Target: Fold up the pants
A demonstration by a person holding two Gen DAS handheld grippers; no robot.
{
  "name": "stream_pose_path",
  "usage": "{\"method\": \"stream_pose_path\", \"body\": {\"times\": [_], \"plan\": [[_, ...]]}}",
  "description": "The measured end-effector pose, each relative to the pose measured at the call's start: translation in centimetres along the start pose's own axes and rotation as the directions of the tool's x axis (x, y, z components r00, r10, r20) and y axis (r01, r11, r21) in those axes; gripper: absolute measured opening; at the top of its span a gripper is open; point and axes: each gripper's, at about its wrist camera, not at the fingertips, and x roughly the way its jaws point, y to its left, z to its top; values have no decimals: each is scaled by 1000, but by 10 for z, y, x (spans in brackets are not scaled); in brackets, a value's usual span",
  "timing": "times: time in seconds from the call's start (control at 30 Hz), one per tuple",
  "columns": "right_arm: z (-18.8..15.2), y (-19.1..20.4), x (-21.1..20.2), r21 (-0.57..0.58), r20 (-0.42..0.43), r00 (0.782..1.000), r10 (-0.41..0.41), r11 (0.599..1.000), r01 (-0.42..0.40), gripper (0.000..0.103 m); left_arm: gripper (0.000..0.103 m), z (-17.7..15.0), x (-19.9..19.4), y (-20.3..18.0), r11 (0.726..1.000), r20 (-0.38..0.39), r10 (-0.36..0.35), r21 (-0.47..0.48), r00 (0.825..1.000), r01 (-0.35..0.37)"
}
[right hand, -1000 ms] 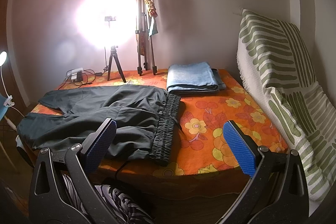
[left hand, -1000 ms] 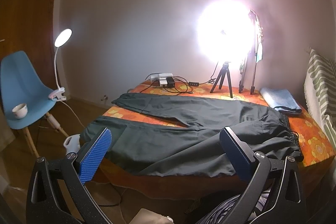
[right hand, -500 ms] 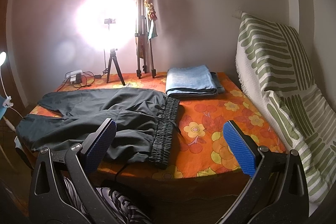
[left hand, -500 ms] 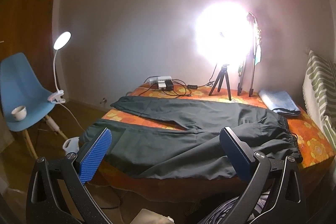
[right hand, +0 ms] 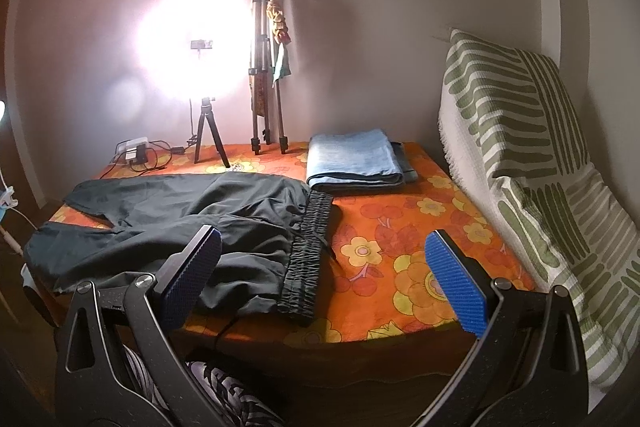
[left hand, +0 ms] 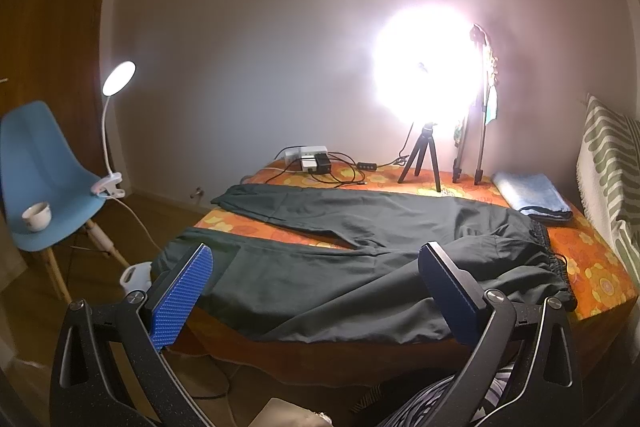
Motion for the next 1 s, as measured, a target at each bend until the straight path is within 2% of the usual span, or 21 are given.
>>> {"method": "stream_pose_path", "body": {"times": [1.0], "plan": [[1,-6,0,9,3,1000,-23,1000,23,103,103,-3,1,0,1000,-5,5,5,1000,-5]]}}
